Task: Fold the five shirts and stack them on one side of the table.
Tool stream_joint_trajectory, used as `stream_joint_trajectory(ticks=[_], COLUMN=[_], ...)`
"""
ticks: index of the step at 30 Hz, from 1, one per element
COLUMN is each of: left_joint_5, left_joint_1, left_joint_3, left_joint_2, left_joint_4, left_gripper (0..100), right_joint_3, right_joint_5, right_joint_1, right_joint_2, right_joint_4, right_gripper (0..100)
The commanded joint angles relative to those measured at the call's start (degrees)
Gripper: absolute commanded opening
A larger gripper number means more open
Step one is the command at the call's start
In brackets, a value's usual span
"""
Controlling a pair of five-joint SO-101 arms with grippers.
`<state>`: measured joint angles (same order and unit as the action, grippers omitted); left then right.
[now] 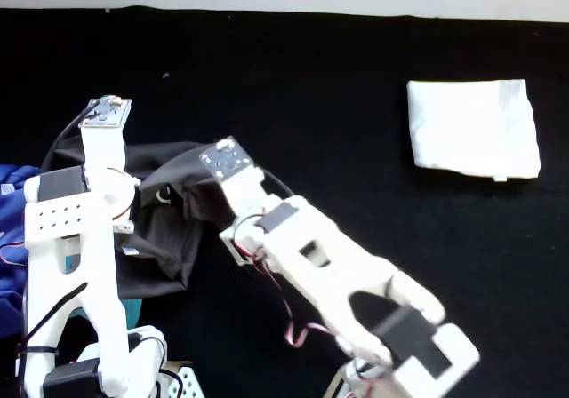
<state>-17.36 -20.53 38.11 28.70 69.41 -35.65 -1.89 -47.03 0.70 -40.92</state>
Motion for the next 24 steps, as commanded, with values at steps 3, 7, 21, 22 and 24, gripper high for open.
stream_joint_trajectory(ticks=[3, 7, 21, 22, 24], left_joint_5=[-0.09, -0.09, 0.09, 0.09, 0.09], left_joint_1=[-0.66, -0.66, 2.86, 4.18, 7.25], left_joint_3=[-0.57, -0.57, -0.75, -0.84, -3.03], left_joint_2=[1.45, 1.45, 1.54, 1.54, 1.54], left_joint_4=[-0.53, -0.44, -0.26, -0.09, 2.46], left_gripper=[1, 1, 1, 1, 1], right_joint_3=[6.9, 9.8, 10.42, 10.42, 10.15], right_joint_5=[-0.53, -0.53, -0.44, 0.18, 4.04], right_joint_1=[-0.31, 0.84, 14.02, 15.78, 19.12], right_joint_2=[-7.52, -11.74, -3.47, -0.66, 5.58], right_joint_4=[0.66, 0.66, -9.27, -10.59, -12.97], right_gripper=[25.5, 25.5, 0.6, 0.6, 0.6])
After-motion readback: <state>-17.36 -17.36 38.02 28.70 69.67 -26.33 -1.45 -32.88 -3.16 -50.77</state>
